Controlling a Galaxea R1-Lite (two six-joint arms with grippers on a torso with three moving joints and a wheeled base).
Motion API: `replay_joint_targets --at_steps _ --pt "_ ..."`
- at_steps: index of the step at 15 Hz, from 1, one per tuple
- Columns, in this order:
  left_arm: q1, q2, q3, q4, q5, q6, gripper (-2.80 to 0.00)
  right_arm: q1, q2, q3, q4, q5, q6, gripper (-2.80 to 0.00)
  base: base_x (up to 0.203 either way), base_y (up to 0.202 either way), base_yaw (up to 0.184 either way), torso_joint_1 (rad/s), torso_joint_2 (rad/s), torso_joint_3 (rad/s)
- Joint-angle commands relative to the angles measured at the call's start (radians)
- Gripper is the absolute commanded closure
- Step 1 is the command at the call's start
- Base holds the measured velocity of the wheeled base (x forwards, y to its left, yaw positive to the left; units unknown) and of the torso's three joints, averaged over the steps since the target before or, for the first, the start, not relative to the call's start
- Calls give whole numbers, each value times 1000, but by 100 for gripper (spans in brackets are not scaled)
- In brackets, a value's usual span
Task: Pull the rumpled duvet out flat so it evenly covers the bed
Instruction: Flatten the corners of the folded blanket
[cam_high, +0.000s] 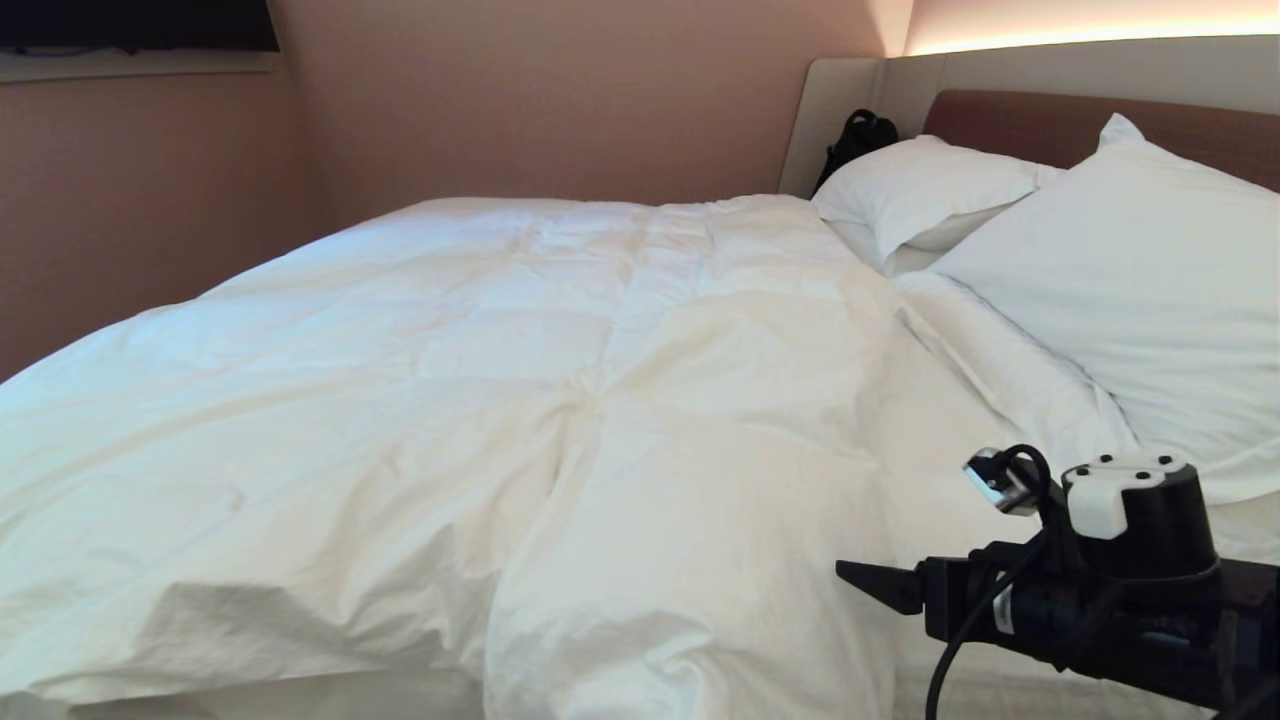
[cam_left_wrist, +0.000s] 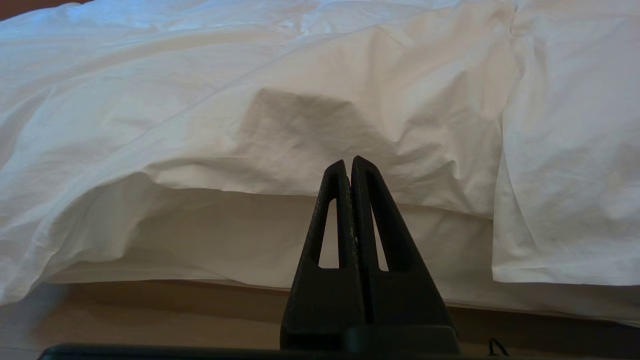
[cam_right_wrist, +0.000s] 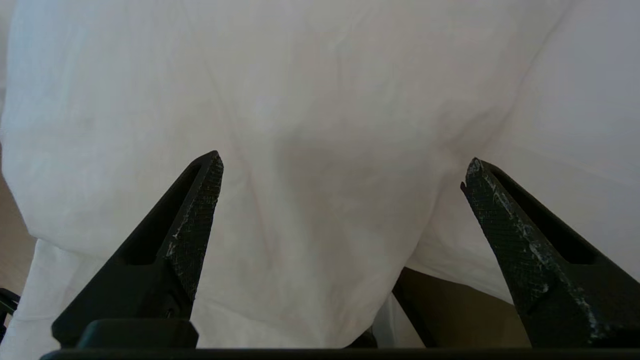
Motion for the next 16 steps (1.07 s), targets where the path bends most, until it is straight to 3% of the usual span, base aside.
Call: replay_joint_targets --at_steps 1,16 --pt "1 0 0 0 1 0 0 4 28 -1 -20 1 0 -280 0 0 0 0 0 0" --pt "1 0 0 0 1 0 0 34 101 -17 -74 -1 -3 -280 0 0 0 0 0 0"
